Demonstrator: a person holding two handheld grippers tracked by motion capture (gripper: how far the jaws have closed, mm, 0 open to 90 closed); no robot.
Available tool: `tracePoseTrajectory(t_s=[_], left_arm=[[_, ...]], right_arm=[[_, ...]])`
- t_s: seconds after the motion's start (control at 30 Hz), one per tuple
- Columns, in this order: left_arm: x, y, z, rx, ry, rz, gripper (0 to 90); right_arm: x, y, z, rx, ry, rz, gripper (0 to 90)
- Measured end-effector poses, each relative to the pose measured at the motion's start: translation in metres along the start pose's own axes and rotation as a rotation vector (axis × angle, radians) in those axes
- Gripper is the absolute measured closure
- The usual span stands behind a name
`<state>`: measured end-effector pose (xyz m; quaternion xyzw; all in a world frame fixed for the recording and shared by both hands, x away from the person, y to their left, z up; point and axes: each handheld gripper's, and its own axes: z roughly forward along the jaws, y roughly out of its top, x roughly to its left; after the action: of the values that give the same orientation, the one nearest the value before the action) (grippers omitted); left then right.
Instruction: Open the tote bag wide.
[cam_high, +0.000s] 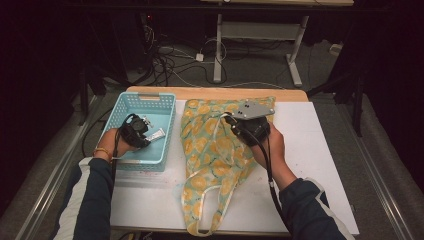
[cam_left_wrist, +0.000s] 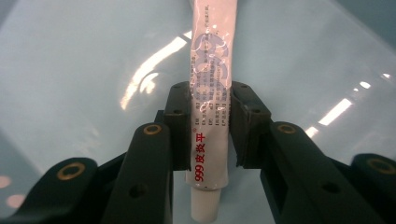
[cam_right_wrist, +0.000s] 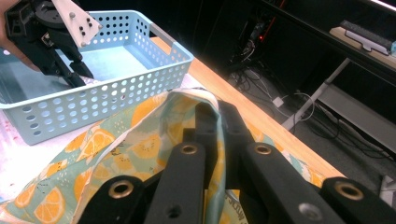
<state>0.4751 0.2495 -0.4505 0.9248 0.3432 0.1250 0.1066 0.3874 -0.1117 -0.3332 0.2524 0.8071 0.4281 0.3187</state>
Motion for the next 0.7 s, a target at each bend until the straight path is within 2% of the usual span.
tracePoseTrajectory(t_s=[0.03,0.07,0.1,0.17,0.2,0.23,0.3,0.33,0.37,0.47,0.5,0.53,0.57,0.6,0.7], left_arm=[[0.0,0.0,0.0,0.0,0.0,0.0,69.7],[0.001,-0.001,-0.004,-0.036,0.025,-0.011,69.7],[0.001,-0.001,-0.004,-0.036,0.025,-0.011,69.7],[0.002,-0.003,-0.01,-0.084,0.049,-0.023,69.7],[0.003,-0.005,-0.015,-0.136,0.088,-0.038,69.7],[0.003,-0.005,-0.015,-0.136,0.088,-0.038,69.7],[0.002,-0.007,-0.021,-0.189,0.112,-0.054,69.8],[0.0,-0.009,-0.028,-0.242,0.138,-0.063,69.8],[0.0,-0.009,-0.028,-0.242,0.138,-0.063,69.8],[-0.006,-0.014,-0.044,-0.361,0.153,-0.083,69.8],[-0.01,-0.015,-0.049,-0.402,0.147,-0.08,69.8],[-0.023,-0.018,-0.061,-0.481,0.13,-0.058,69.8],[-0.023,-0.018,-0.061,-0.481,0.13,-0.058,69.8],[-0.031,-0.019,-0.067,-0.508,0.112,-0.032,69.9],[-0.063,-0.024,-0.086,-0.584,0.107,0.053,69.8]], right_arm=[[0.0,0.0,0.0,0.0,0.0,0.0,89.3],[0.0,-0.001,0.0,0.0,0.0,0.001,89.3],[0.0,-0.001,0.0,0.0,0.0,0.001,89.3],[0.0,-0.001,0.001,0.001,-0.003,0.002,89.3],[-0.001,-0.001,0.001,0.0,-0.009,0.001,89.3],[-0.001,-0.001,0.001,0.0,-0.009,0.001,89.3],[-0.001,-0.001,0.001,0.0,-0.015,0.005,89.4],[-0.002,-0.001,0.001,0.001,-0.019,0.006,89.3],[-0.002,-0.001,0.001,0.001,-0.019,0.006,89.3],[-0.004,0.0,0.0,0.002,-0.031,0.007,89.3],[-0.004,0.0,0.0,0.002,-0.031,0.007,89.3],[-0.005,0.0,0.0,0.004,-0.032,0.008,89.3],[-0.005,0.0,0.0,0.004,-0.032,0.008,89.3],[-0.005,0.001,-0.001,0.006,-0.032,0.003,89.3],[-0.006,0.002,-0.002,0.01,-0.037,0.001,89.3]])
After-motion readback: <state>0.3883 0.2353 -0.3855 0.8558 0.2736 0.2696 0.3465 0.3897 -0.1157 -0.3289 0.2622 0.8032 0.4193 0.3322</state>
